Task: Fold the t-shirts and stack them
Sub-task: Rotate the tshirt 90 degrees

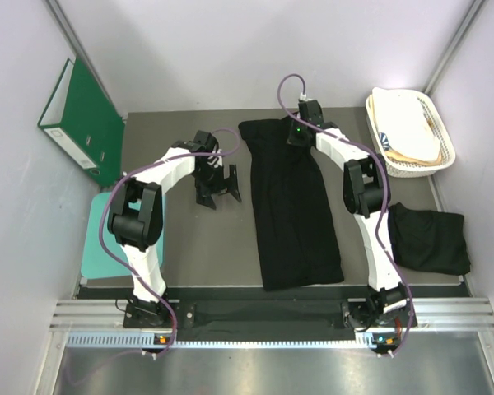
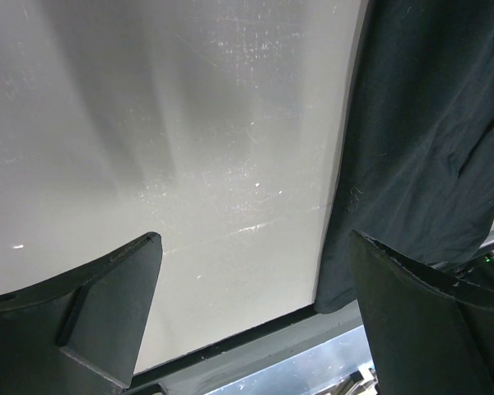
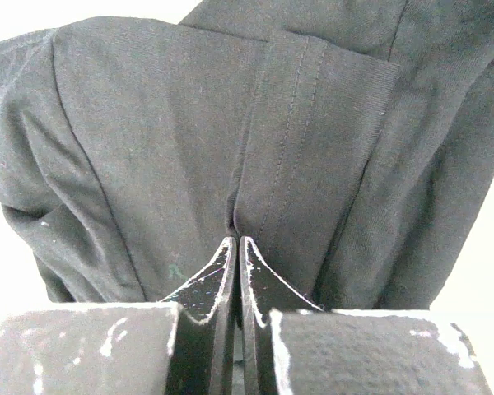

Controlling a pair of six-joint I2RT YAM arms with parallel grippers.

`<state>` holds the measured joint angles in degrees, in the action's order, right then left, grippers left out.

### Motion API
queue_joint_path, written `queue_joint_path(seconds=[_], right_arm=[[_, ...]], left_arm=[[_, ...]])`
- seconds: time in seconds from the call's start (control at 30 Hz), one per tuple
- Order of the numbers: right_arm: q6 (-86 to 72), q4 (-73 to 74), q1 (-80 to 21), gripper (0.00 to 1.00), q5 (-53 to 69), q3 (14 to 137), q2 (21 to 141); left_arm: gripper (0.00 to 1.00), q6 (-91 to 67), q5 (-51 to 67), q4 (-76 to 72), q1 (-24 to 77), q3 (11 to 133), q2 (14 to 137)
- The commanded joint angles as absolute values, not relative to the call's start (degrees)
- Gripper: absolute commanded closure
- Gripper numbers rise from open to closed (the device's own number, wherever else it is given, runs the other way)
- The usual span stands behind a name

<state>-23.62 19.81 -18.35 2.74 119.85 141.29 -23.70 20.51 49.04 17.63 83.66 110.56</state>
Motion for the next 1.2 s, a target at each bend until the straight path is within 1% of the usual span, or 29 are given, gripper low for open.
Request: queue_joint_path(seconds=[0.0, 0.23, 0.27, 0.43, 0.93, 1.17], right_arm=[[-23.2, 16.26, -18.28, 1.0, 3.08, 117.95, 136.41], [-22.85, 11.61, -17.93, 1.0, 0.26, 110.31, 125.88], [-22.76, 11.25, -17.84, 1.0, -1.91, 109.08, 125.08], [-22.76, 9.23, -16.88, 1.0, -4.13, 104.95, 121.3], [-27.24, 8.0, -13.71, 1.0, -9.23, 97.48, 122.08], [-28.56, 8.17, -12.66, 1.0, -12.21, 96.33, 122.17]], left_arm=[[0.01, -22.85, 20.65, 49.66, 17.67, 84.55, 111.09], [0.01, -22.76, 20.65, 49.83, 17.67, 84.81, 111.88], [0.01, -22.68, 20.65, 49.83, 17.67, 84.9, 111.97], [0.01, -22.5, 20.74, 50.1, 17.67, 85.43, 112.59], [0.01, -21.8, 20.04, 51.06, 17.67, 86.31, 113.55], [0.01, -21.71, 19.95, 51.33, 17.67, 86.66, 114.08]])
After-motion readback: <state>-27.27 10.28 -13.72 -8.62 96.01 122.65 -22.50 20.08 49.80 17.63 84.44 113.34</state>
